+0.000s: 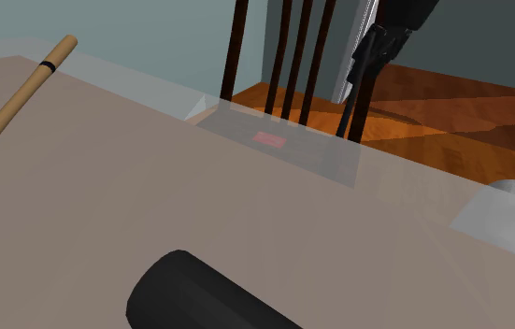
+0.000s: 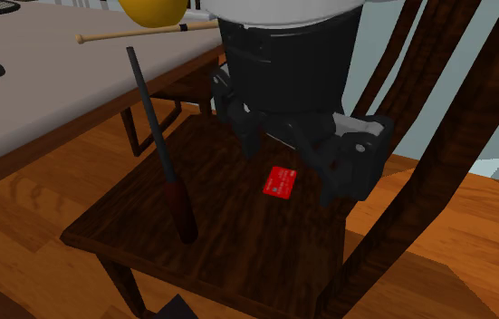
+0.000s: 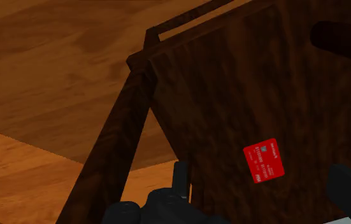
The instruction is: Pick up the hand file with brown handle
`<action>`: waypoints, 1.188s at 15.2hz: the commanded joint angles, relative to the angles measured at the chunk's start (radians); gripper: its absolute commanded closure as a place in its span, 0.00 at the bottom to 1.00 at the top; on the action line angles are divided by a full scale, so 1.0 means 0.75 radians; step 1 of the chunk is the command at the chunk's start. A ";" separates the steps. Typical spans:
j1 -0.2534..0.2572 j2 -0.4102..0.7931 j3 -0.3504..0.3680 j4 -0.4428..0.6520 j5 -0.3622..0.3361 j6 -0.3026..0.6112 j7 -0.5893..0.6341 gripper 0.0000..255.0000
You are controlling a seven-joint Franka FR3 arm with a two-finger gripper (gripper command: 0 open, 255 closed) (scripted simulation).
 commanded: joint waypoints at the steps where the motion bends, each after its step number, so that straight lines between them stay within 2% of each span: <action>1: 0.000 0.000 0.000 0.000 0.000 0.000 0.000 0.00; 13: 0.207 0.591 0.241 0.467 0.157 -0.618 0.046 0.00; 18: 0.209 0.574 0.245 0.379 0.159 -0.550 0.035 0.00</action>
